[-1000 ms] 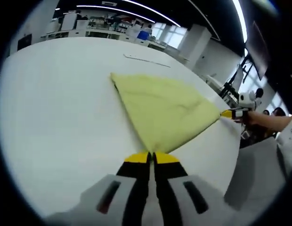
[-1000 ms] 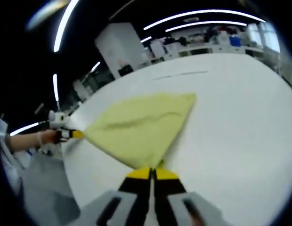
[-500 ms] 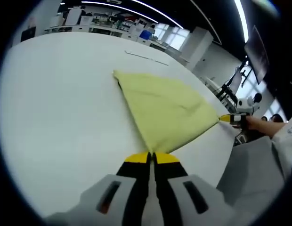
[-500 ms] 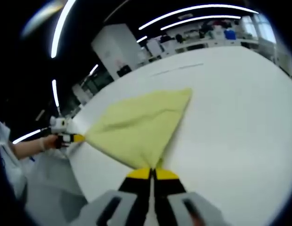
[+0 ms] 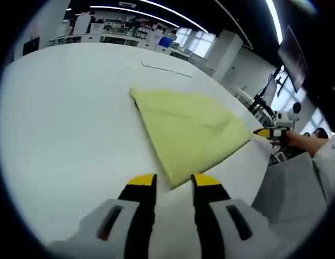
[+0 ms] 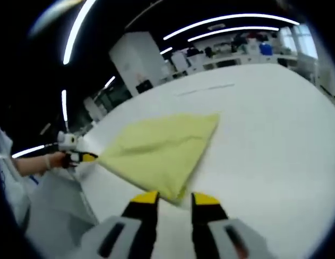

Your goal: Fold the garment on the visible template until the final outline fits inside the template.

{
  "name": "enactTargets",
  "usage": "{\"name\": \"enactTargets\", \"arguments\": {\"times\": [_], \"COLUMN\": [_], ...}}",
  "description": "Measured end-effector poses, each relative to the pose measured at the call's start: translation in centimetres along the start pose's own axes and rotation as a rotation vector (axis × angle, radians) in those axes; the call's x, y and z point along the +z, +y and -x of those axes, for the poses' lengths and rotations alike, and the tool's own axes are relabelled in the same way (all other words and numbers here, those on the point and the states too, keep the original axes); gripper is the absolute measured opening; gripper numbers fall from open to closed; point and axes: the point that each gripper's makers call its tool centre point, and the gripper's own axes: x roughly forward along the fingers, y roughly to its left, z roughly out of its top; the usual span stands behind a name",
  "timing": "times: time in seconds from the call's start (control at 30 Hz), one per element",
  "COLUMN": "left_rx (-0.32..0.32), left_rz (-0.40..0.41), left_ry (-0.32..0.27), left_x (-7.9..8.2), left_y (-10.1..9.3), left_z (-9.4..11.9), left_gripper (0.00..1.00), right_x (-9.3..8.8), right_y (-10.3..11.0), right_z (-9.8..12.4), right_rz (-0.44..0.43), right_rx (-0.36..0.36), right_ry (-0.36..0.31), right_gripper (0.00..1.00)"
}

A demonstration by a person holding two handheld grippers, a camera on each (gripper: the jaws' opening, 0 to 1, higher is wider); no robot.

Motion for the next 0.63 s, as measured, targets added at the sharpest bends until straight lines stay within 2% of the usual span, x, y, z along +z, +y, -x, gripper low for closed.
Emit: {"name": "enactTargets", "arguments": {"times": [0.1,0.17,0.23,0.33,0.47,0.57,0.63], "left_rx": [0.023,0.03,0.042,0.058,0.072,0.06,0.065], "left_rz": [-0.02,-0.029,-0.055,-0.111,-0.157,-0.145,-0.176], "left_ry": [-0.059,-0.089,-0.106,-0.116,-0.128,-0.147,-0.126], "left_x": [1.5,2.2,2.8,3.2,3.6,3.4,2.9], "left_y": [-0.2,-0.6,-1.1,-1.5,-1.4,-1.3,-1.2], "left_z": [0.2,0.2,0.2,0.2,0.3,0.2,0.0], "left_gripper": [0.56,0.71,0.81,0.91,0.99,0.99,0.99], "right_x": [1.0,1.8,2.3,2.5,2.2,1.7,1.4], "right_y": [-0.1,0.1,0.1,-0.2,-0.3,-0.4,-0.1], "right_z": [1.0,1.7,2.4,3.1,4.0,4.4,4.6], "right_rz": [-0.023,-0.028,-0.001,0.01,0.013,0.015,-0.006], "right_rx": [-0.013,-0.028,-0.05,-0.076,-0.11,-0.133,-0.136], "right_ry": [-0.04,-0.074,-0.093,-0.115,-0.145,-0.152,-0.152], "right_gripper": [0.39,0.51,0.58,0.72,1.0,0.99,0.99]}}
